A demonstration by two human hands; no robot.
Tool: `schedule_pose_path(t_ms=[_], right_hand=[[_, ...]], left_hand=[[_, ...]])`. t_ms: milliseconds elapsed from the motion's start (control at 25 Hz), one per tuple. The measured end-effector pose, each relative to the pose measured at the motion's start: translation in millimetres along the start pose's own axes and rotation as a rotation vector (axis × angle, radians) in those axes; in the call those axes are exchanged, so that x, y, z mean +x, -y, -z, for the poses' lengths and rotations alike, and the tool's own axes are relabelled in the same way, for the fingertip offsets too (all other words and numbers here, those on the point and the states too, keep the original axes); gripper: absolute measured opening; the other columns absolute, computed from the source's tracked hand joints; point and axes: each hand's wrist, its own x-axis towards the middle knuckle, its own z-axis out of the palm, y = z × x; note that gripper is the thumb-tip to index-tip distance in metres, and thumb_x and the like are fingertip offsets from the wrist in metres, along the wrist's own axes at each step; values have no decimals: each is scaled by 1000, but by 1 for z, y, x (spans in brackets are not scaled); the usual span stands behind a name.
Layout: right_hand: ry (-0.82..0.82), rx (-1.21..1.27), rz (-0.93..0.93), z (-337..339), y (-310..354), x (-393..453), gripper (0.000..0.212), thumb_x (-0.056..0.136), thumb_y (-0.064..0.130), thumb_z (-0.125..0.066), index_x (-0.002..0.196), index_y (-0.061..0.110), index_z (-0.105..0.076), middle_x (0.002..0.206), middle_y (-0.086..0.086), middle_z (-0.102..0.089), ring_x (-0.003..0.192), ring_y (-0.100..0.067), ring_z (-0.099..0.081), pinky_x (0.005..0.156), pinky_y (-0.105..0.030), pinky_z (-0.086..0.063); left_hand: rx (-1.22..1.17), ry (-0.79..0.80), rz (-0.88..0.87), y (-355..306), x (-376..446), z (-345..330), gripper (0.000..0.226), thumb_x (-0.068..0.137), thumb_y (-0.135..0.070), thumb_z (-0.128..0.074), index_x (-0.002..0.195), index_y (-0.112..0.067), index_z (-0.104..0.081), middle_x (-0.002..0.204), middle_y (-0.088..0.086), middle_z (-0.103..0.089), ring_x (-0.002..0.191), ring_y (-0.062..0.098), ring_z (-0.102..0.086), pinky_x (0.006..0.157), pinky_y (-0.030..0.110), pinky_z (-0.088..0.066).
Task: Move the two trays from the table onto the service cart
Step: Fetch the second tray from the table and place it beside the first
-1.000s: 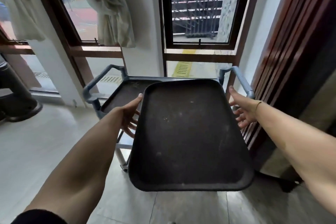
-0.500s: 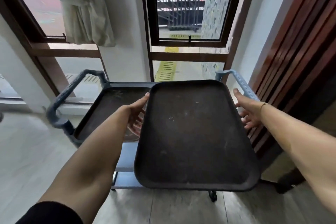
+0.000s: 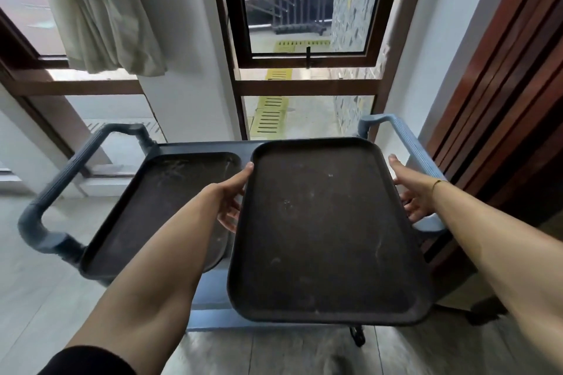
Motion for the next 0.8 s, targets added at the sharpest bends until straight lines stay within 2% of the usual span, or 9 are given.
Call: schedule_pose_path(t_ms=[120, 160, 240, 320, 480, 640, 720, 800], right_hand=[[56, -7, -27, 6, 10, 26, 112, 59, 100, -25, 114, 10, -63, 76, -14, -69, 48, -27, -63, 52, -33, -53], [70, -10, -29, 7, 14, 35, 112, 61, 100, -24, 113, 10, -64, 79, -15, -71, 55, -29, -67, 54, -38, -57], [101, 12, -22, 9, 18, 52, 108, 65, 97, -25, 112, 8, -65, 101, -21, -71, 86, -37, -71, 78, -52, -59], [137, 34, -28, 11, 19, 65, 105, 69, 95, -26, 115, 9, -63, 110, -23, -67, 102, -41, -67, 93, -60, -51], [153, 27, -14, 14, 19, 84, 97, 78, 89, -21, 130, 16, -57, 112, -22, -63, 105, -41, -61, 93, -61, -50], [179, 38, -34, 16, 20, 99, 93, 80, 88, -22, 110, 10, -63, 106, -19, -62, 108, -40, -59, 98, -61, -47], [175, 50, -34, 13, 22, 106, 88, 81, 86, -21, 104, 12, -62, 105, -18, -61, 109, -39, -59, 98, -60, -47], [164, 60, -37, 8, 23, 114, 88, 82, 86, -20, 109, 14, -62, 107, -17, -61, 110, -39, -59, 98, -59, -48]], left_hand=[[-24, -35, 23, -14, 17, -10, 106, 70, -94, -35, 140, -14, -45, 134, 24, -53, 114, 44, -55, 77, 60, -53], [-23, -55, 32, -18, 22, -13, 108, 71, -93, -34, 144, -15, -42, 138, 24, -50, 119, 44, -53, 79, 60, -53], [-15, -92, 56, -25, 31, -20, 108, 72, -93, -32, 147, -16, -40, 142, 23, -48, 125, 43, -49, 81, 60, -52], [-19, -126, 80, -32, 40, -25, 108, 72, -93, -31, 148, -16, -40, 142, 22, -48, 126, 43, -48, 85, 60, -50], [1, -176, 97, -39, 55, -33, 107, 74, -92, -28, 148, -15, -39, 141, 22, -48, 125, 42, -49, 81, 57, -49], [-4, -201, 117, -40, 69, -42, 106, 75, -91, -26, 146, -14, -43, 138, 20, -49, 122, 41, -49, 73, 53, -50], [-13, -202, 118, -39, 77, -43, 104, 77, -91, -25, 145, -14, -43, 138, 18, -48, 124, 40, -48, 82, 54, -49], [-26, -202, 108, -40, 85, -42, 102, 78, -90, -24, 145, -16, -43, 132, 17, -47, 121, 39, -47, 90, 57, -46]])
